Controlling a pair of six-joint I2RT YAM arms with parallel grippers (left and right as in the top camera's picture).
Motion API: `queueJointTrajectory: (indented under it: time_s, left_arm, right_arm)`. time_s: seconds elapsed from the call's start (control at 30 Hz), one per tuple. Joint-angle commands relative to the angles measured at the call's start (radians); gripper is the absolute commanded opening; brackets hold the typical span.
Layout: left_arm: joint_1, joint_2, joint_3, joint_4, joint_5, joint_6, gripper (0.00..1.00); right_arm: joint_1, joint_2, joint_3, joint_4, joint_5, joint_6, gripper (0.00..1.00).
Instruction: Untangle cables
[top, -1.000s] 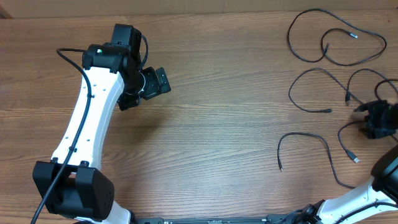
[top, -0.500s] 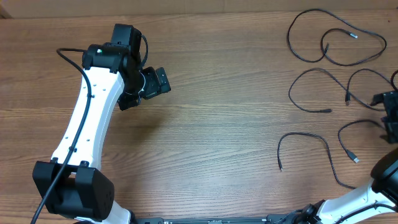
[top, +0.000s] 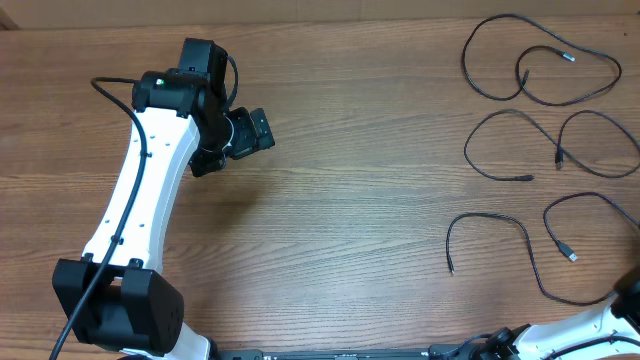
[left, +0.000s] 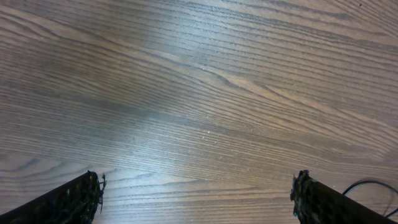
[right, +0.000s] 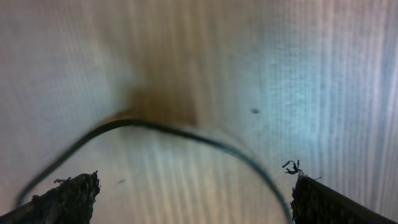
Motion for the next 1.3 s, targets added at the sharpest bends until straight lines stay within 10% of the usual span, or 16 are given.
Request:
queueJointTrajectory:
  time_s: [0.0,0.23,0.7,1.03,1.27]
  left_arm:
    - [0.0,0.008,0.0,0.009,-0.014,0.02,1.0]
    - [0.0,0.008,0.001,0.013,-0.014,0.02,1.0]
    - [0.0,0.008,0.0,0.011,-0.014,0.02,1.0]
    - [0.0,0.008,0.0,0.006,-0.013,0.032,1.0]
    - [0.0,0.008,0.0,0.006,-0.013,0.031,1.0]
  right_arm:
    - [-0.026,0.01,-0.05,0.012,0.007,0.012,1.0]
    - [-0.025,0.01,-0.15,0.097,-0.109,-0.054,0.96]
    - [-0.025,0.01,-0.242,0.171,-0.103,-0.055,0.55]
    - [-0.025,0.01,-0.23,0.262,-0.223,-0.107,0.59]
    - [-0.024,-0.01,-0.051,0.087,-0.231,-0.093,0.82]
